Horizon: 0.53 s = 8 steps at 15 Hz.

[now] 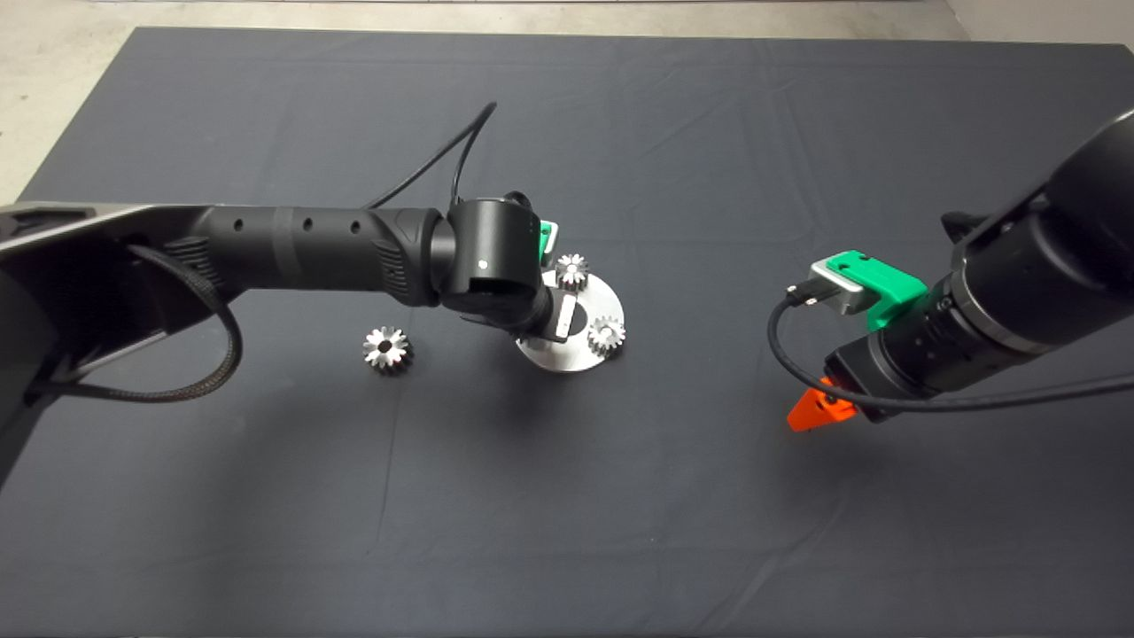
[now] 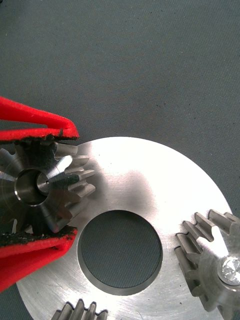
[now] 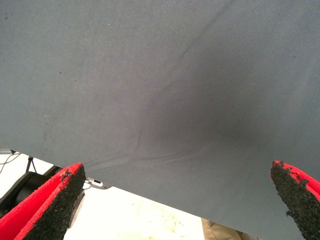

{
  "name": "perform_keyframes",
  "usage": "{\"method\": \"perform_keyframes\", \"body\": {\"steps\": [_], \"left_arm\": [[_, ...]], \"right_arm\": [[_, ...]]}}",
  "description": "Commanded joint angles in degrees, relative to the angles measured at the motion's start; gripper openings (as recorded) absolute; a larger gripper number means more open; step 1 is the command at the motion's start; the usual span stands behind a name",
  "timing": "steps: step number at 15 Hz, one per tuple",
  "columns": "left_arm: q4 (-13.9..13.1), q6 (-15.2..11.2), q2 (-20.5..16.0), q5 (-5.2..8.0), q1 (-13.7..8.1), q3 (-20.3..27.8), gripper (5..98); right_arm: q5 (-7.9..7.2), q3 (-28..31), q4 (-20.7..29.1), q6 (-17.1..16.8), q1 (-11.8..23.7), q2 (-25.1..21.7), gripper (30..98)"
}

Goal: Remove an incorrectly installed larger gear and replace it with the correct smaller gear

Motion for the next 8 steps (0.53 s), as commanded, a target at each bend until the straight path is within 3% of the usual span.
{"method": "perform_keyframes", "body": {"steps": [1, 8], "left_arm": [[-1.1, 0.9, 0.1, 2.35, -0.1, 2.5, 28.5], [-1.1, 1.1, -0.2, 2.35, -0.3, 2.6, 35.5]], "right_arm": [[-4.64, 0.3, 0.9, 0.3, 0.8, -0.2, 97.7], [-4.64, 0.0, 0.5, 0.3, 0.8, -0.1, 97.7]]}}
